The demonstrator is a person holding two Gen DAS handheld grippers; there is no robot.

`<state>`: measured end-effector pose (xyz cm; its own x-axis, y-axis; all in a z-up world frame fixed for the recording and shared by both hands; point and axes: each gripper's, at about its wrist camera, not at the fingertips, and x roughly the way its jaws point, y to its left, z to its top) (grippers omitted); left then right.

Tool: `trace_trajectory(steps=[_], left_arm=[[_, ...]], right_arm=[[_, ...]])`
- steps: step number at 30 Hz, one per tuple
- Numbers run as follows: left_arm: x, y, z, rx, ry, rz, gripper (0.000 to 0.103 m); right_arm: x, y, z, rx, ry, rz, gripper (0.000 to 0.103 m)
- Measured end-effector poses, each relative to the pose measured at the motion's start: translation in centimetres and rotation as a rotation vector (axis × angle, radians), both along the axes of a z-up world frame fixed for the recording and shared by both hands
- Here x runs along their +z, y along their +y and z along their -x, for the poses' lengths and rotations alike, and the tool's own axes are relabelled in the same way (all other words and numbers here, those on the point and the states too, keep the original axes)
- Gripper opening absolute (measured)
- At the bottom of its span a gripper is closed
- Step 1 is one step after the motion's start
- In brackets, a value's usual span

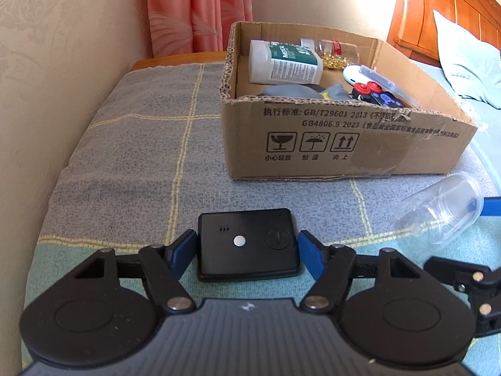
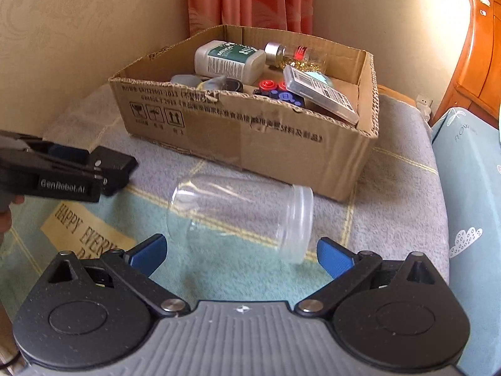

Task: Organize rigid objects
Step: 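Grasp black square pad with left tool while right tool grasps clear plastic cup, then place black pad in box with left tool while right tool places clear cup there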

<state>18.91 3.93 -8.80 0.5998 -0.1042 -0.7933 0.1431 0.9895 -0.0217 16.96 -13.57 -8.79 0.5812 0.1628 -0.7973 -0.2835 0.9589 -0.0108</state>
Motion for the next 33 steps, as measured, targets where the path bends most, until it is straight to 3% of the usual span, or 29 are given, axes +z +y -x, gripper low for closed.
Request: trace_trajectory(steps=[22,33], left_arm=[[-0.1,-0.2,-0.3,0.007,0.006,0.002,0.070],[-0.1,-0.2,-0.6,0.012,0.003,0.002,0.070]], right_arm=[[0.1,3.4,-2.7,-0.011,-0.035,0.053,0.103],[0.2,3.8,-2.4,-0.037,0.003,0.088,0.094]])
